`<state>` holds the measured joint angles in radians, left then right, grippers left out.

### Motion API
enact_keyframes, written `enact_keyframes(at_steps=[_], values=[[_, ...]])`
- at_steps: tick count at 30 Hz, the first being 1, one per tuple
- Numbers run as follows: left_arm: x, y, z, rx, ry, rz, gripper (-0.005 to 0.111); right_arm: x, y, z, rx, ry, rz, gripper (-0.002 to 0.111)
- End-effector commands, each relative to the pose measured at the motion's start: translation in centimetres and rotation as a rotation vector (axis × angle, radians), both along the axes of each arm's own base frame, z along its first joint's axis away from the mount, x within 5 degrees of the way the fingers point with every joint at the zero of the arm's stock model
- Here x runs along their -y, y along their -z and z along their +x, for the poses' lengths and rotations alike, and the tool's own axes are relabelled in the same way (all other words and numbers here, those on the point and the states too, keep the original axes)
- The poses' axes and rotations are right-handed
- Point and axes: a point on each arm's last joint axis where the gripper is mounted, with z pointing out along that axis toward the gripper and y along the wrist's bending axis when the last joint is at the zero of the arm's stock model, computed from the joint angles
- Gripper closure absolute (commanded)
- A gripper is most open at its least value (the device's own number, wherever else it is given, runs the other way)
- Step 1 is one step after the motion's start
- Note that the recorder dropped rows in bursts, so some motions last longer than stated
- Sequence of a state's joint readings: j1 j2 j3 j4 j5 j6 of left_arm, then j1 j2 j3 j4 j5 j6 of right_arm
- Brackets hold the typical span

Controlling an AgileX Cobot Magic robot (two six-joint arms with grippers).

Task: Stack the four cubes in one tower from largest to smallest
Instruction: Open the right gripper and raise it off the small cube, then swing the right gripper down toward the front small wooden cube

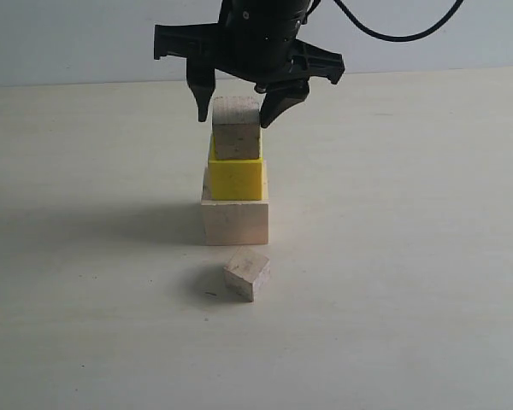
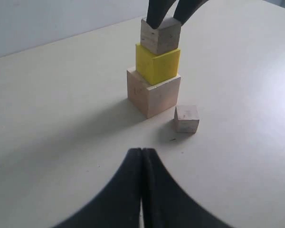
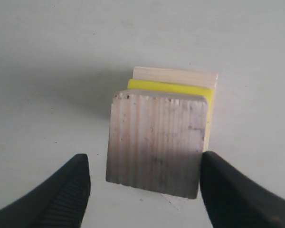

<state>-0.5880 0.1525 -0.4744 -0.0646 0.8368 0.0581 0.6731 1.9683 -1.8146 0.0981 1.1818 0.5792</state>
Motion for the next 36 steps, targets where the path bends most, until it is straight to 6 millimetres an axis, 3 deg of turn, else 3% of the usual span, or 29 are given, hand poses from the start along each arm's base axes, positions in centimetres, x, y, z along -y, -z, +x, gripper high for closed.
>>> enact_keyframes(at_steps=[1,25,36], values=[[0.0,-0.1,-0.1,0.013,0.007,-0.012,0.107,0.0,-0.7,-0.2,0.019,-0.012,0.014,0.044],[0.0,-0.1,-0.1,0.013,0.007,-0.012,0.107,0.1,-0.9,-0.2,0.043,-0.062,-0.003,0.044],[0.0,-0.1,-0.1,0.013,0.007,-0.012,0.107,1.3,-3.6,-1.1,0.105,-0.063,-0.007,0.044]])
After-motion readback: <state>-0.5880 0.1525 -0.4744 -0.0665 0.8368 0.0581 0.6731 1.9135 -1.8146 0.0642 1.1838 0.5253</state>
